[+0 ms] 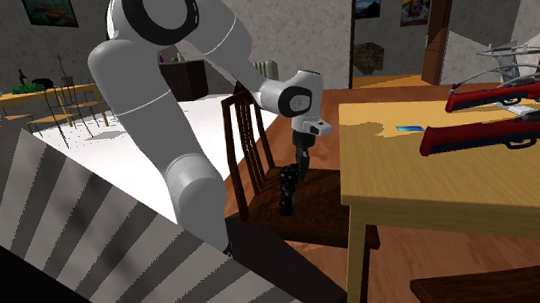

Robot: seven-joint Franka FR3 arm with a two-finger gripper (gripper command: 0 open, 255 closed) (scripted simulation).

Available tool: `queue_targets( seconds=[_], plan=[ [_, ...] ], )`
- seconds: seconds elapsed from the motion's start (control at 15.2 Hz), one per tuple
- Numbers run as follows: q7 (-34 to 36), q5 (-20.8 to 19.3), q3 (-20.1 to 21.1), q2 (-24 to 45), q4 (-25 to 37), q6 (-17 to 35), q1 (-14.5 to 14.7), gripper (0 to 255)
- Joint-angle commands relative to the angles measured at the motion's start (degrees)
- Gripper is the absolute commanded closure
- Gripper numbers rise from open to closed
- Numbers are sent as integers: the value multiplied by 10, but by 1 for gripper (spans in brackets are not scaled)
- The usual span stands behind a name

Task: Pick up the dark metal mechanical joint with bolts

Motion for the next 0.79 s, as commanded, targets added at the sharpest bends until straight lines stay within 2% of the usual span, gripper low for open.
queue_targets(
  seconds=[0.0,0.46,0.73],
  plan=[
    [0,0,1,1,-1,1,0,255],
    [0,0,0,3,1,1,0,255],
    [1,-1,-4,-20,15,-36,0,255]
  ],
)
